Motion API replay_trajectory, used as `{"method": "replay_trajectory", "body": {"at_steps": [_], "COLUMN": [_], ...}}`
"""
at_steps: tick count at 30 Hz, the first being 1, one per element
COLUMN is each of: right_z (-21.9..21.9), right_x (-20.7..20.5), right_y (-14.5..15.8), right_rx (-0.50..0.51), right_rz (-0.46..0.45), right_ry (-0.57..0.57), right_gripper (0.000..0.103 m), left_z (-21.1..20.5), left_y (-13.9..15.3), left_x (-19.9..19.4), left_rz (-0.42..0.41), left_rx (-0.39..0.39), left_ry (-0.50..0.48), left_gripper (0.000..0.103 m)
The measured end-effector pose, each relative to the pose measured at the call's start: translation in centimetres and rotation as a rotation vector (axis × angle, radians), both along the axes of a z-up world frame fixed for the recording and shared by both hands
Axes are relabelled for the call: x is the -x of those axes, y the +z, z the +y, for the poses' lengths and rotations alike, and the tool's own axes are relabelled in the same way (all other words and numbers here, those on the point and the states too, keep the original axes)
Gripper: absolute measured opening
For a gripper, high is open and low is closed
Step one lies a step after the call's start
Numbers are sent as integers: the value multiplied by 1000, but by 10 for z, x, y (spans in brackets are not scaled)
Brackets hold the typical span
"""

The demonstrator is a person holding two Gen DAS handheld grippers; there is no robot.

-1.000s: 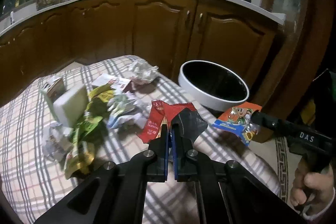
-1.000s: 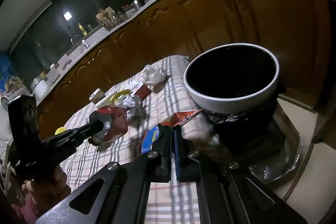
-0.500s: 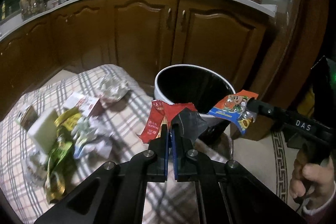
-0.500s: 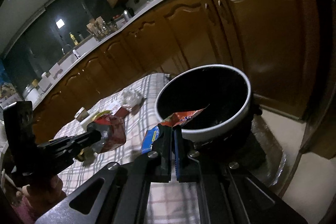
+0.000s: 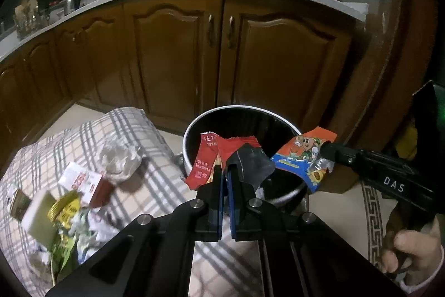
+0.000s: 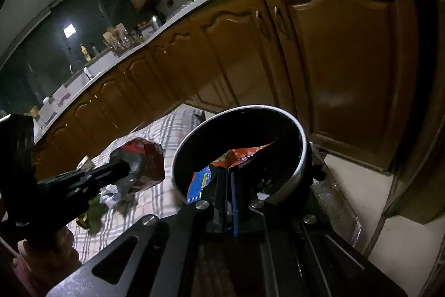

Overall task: Collect trash
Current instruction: 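Move both wrappers over the black bin and open both tools to release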

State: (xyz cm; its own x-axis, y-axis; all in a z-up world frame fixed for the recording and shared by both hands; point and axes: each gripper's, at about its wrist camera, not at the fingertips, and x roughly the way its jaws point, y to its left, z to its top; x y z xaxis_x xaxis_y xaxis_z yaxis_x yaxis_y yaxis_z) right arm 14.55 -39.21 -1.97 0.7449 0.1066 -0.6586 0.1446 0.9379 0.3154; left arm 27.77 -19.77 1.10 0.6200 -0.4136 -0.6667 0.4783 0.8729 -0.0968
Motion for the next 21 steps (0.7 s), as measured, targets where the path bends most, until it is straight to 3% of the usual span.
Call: {"method": "replay_trajectory", "body": {"at_steps": [15, 16, 18, 19, 20, 21], "right_z": [-20, -21, -23, -24, -26, -28], "right_x": [-40, -42, -45, -46, -48, -49], "right_y": [-12, -14, -18, -20, -22, -24], "right_rx": [62, 63, 59, 51, 41, 29], "right_rz": [64, 70, 77, 81, 89, 93], "right_ry": [14, 15, 16, 19, 19, 21], "right_gripper": [3, 7, 8, 12, 20, 25], "left_z": [-35, -36, -37, -37, -37, -36], "left_y": [-18, -20, -24, -26, -26, -27], "left_x": [-58, -61, -66, -68, -68, -68], "left_rz": [65, 72, 87, 89, 86, 84], "left_rx": [-34, -35, -37, -32, -26, -23], "left_ry": [-13, -17, -5, 2, 6, 8], "left_gripper": [5, 9, 28, 44, 51, 51]}}
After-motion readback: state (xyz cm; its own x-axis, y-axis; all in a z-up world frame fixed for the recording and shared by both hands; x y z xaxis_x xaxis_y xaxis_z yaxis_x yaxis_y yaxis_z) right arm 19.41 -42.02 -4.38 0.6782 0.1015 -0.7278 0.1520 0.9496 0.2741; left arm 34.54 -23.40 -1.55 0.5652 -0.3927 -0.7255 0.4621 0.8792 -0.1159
